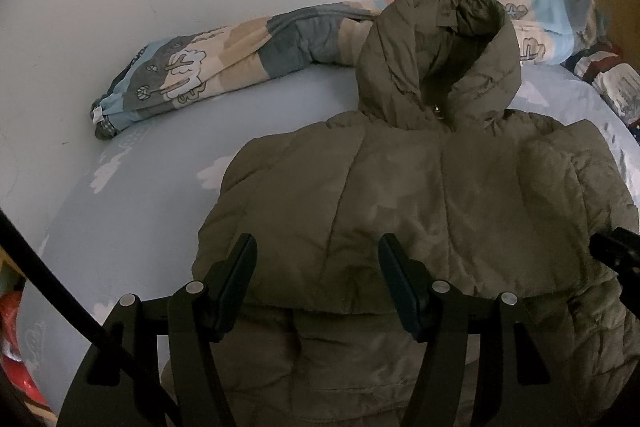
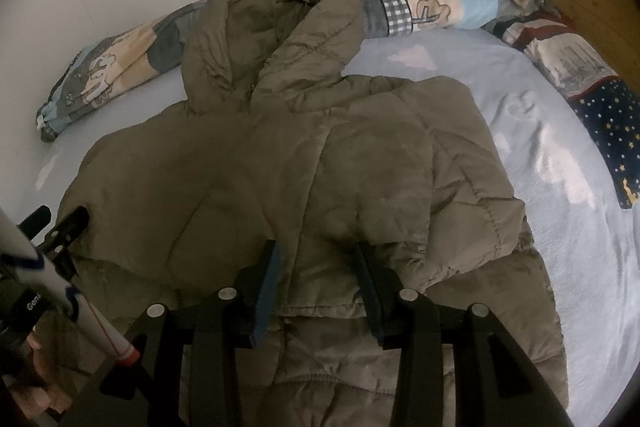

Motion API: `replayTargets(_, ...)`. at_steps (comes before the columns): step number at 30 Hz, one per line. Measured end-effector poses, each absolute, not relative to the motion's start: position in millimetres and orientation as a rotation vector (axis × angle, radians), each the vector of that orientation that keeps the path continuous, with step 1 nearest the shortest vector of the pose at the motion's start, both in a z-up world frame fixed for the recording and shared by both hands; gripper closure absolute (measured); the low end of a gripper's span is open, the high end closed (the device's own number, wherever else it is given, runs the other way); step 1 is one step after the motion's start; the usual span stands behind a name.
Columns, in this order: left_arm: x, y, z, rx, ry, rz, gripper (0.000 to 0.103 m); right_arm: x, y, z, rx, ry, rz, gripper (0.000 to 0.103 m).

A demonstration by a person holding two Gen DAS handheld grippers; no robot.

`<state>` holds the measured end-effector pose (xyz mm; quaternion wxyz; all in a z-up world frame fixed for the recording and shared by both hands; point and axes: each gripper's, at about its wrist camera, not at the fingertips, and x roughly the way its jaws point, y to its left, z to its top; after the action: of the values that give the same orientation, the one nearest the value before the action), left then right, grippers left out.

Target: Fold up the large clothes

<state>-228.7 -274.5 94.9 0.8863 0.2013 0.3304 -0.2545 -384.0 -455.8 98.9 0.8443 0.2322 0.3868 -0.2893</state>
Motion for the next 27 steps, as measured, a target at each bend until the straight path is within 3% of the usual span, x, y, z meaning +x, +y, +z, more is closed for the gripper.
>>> replayTargets(16,-223.5,-254.4,126.7,0.29,0.678,-0.557,0.041,-411.6,-462.0,127.2,0.529,0.742,-0.61,0.056)
replayTargets(27,-222.5,-252.8,137.0,0.241,0.707,-0.627,0.037,-422.7,-500.1,185.1,0.653,0.698,-0.514,0.053)
